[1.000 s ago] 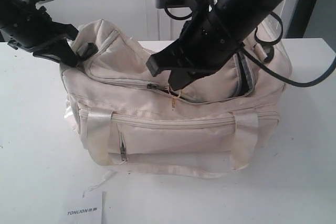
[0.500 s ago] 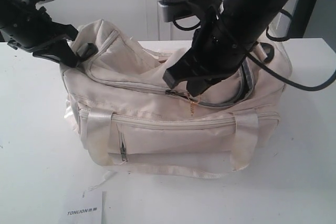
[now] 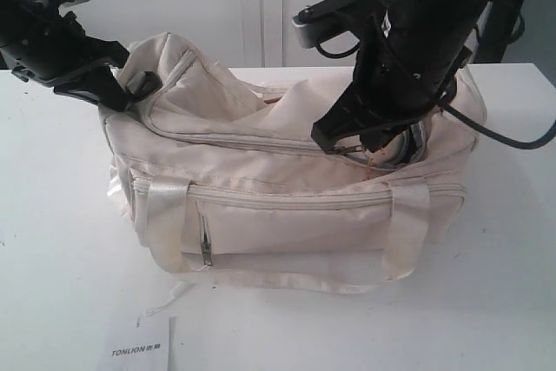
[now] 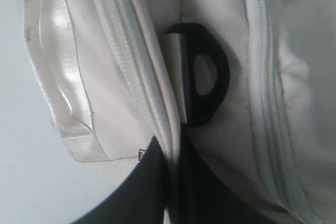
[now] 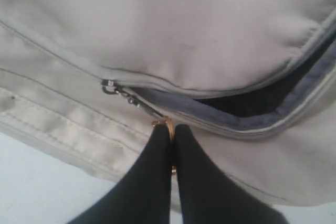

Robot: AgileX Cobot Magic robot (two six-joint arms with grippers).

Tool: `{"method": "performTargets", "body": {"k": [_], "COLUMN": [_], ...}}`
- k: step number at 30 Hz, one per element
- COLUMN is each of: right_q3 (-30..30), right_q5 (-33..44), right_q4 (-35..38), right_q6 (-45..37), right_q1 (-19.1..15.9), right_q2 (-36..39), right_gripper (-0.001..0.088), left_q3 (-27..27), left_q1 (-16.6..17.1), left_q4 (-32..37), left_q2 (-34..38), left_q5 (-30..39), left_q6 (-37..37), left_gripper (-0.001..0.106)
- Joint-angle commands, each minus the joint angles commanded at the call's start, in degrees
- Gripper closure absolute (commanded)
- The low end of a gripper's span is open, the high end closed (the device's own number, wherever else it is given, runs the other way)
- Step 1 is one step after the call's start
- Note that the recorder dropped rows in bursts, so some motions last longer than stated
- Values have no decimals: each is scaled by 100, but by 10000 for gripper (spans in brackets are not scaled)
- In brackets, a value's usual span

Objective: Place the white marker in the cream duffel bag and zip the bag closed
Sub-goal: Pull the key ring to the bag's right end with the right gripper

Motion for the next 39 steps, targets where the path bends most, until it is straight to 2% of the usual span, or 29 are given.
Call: {"method": "performTargets", "body": {"k": [11,22,31,39], "right_q3": [0,0,0,0], "right_q5": [168,172,172,172], "right_q4": [-941,-2206,-2253,-1592], "right_q6": [457,1237,1344,1226], "right_q1": [0,0,0,13], "right_q2": [-13,-13,-13,-13], "right_gripper": [868,868,868,868], "left_q3": [0,0,0,0], "left_q1": [0,0,0,0], "left_q4": [13,102,113,127], "left_q2": [0,0,0,0], "left_q5": [0,0,0,0], "left_q6": [0,0,0,0], "left_gripper": [1053,1053,1053,1053]}}
